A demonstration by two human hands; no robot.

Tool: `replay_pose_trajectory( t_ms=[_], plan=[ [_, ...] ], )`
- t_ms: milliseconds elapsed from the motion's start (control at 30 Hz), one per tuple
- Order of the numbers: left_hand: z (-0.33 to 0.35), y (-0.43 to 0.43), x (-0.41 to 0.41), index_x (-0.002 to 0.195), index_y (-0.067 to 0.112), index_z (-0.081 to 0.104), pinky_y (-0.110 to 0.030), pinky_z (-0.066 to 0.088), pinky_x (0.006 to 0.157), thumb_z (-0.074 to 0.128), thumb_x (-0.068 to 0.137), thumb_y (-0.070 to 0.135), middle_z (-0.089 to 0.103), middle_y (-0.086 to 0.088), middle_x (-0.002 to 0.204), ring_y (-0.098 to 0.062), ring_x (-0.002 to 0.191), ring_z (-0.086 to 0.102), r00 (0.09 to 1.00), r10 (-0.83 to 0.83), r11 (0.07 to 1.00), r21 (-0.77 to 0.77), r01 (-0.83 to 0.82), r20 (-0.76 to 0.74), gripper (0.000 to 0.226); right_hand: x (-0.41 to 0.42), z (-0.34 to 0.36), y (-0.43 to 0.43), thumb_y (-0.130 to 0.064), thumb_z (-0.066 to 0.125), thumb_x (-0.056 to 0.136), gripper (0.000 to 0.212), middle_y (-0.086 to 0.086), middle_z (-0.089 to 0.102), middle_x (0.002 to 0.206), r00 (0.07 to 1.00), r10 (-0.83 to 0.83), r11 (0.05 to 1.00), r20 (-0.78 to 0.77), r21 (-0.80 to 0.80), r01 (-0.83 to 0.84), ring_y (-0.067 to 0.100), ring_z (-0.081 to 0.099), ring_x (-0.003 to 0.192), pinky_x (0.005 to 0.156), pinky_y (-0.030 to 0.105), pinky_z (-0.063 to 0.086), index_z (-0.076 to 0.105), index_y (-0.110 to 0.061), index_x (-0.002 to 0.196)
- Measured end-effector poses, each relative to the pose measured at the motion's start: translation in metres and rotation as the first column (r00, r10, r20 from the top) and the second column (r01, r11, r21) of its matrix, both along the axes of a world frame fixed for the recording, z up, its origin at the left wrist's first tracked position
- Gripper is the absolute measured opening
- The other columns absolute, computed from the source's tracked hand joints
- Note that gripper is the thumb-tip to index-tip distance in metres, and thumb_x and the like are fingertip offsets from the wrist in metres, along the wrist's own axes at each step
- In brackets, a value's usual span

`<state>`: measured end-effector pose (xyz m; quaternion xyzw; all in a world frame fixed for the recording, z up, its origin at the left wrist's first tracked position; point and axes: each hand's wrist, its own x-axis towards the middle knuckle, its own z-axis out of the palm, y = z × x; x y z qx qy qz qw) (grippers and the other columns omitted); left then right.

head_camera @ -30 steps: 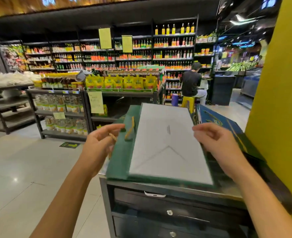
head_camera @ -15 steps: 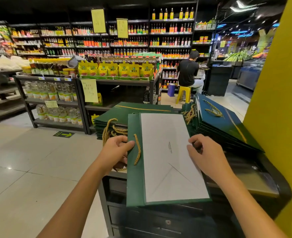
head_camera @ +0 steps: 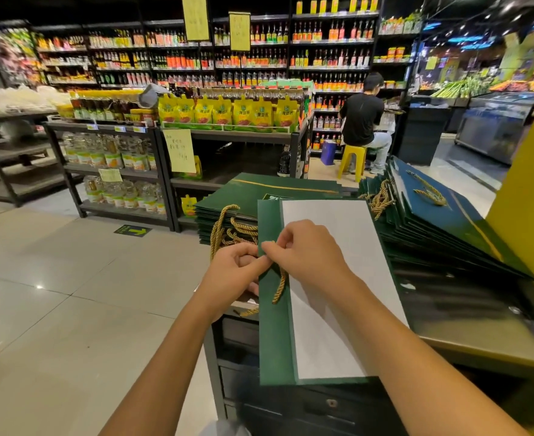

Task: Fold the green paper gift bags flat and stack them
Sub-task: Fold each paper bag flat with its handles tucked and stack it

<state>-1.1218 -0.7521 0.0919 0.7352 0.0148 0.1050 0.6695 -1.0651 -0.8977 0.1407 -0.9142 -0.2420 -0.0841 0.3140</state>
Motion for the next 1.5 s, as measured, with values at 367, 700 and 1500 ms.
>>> replay_pose_trajectory(
  t_ms=[367,700,1500],
  plan=[
    [0.000,0.003,0.000,0.113,0.008,0.067,-0.038,0.063,0.068,0.061,0.101,0.019,0.078,-0.012,0.095,-0.033,0.085,0.076,0.999,-0.025,1.000,0.003,0.025,-0.023,0.018,0.004,0.031,-0.025,-0.017,0.071,0.089,0.014,0.008,0.062,0.070,0.962,0.194,0.897,-0.190,0.431,-0.096,0.000,0.052,0.058,0.055,0.014,0.045,0.074,-0.008,0.079],
    [0.006,0.000,0.000,0.107,0.007,0.068,-0.036,0.062,0.065,0.061,0.101,0.020,0.078,-0.010,0.093,-0.028,0.082,0.077,0.996,0.009,1.000,0.002,-0.009,-0.093,0.016,-0.006,0.028,-0.069,-0.001,0.061,0.093,0.015,-0.003,0.052,0.058,0.893,0.325,0.831,-0.313,0.545,-0.111,0.014,0.039,0.059,0.059,0.027,0.030,0.064,-0.006,0.079],
    [0.003,0.001,0.000,0.105,0.002,0.069,-0.029,0.060,0.064,0.061,0.101,0.018,0.077,-0.014,0.090,-0.022,0.075,0.074,0.998,-0.046,0.997,0.054,0.049,-0.047,0.019,-0.026,-0.034,-0.050,-0.032,0.067,0.096,0.007,-0.018,0.061,0.077,0.914,0.369,0.929,0.167,-0.075,-0.362,0.003,0.051,0.069,0.069,0.030,0.050,0.074,-0.031,0.099]
  ],
)
